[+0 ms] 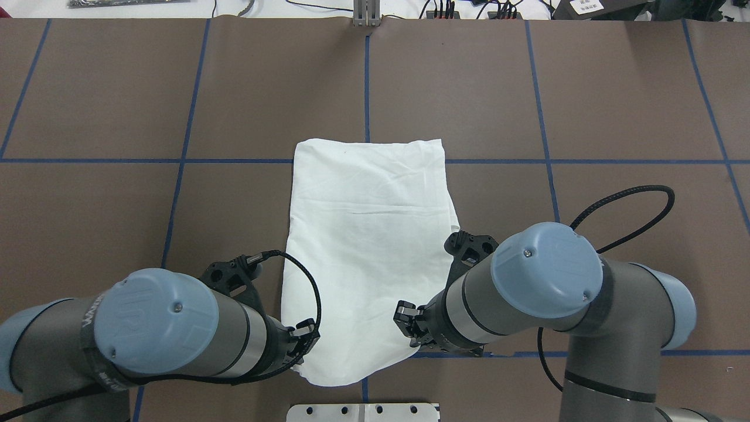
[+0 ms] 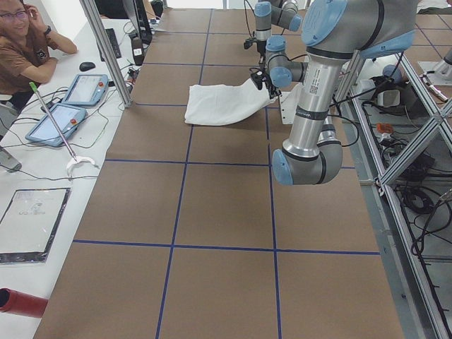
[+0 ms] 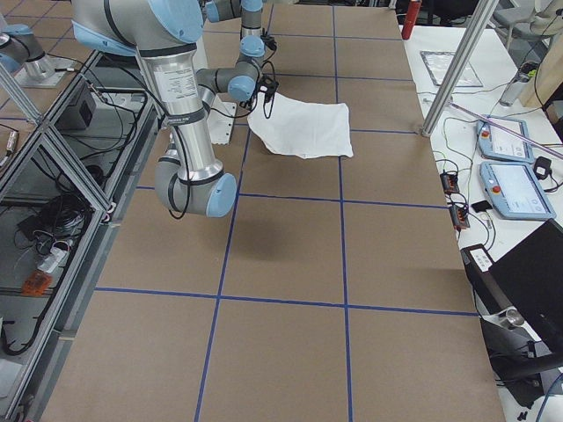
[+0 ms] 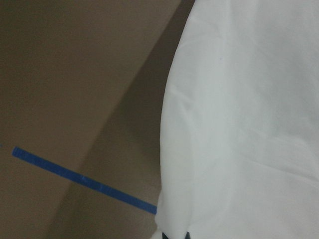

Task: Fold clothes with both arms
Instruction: 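Lift both near corners and fold them over toward the far edge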

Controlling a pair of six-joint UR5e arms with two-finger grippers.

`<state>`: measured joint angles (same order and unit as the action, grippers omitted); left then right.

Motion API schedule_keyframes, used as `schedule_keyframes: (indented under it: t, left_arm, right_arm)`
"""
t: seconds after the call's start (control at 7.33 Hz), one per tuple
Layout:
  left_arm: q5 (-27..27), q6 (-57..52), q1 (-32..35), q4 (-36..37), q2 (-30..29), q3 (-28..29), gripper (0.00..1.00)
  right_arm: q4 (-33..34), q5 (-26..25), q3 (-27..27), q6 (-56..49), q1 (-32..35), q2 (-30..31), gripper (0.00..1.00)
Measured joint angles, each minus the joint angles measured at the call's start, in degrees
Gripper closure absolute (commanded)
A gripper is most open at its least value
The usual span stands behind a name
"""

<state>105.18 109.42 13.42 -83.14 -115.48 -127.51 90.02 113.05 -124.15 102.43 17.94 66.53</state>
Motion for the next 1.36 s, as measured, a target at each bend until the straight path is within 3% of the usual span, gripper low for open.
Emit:
schedule_keyframes:
  t: [0.41, 0.82, 1.36]
  left_arm:
    - [0.92, -1.68, 0.49, 1.59, -0.70, -1.33, 1.00]
    - [1.78, -8.94, 8.87, 0.81, -1.85, 1.06, 1.00]
    - [2.91, -10.94, 16.97, -7.85, -6.79, 13.86, 1.00]
  right_arm:
    - [-0.43, 0.29, 0.05, -0.37, 0.57, 0.03, 1.00]
    - [-0.73, -0.25, 5.40, -4.36, 6.45, -3.57, 1.00]
    - [-0.82, -1.40, 12.27, -11.37, 13.65, -7.34, 1.00]
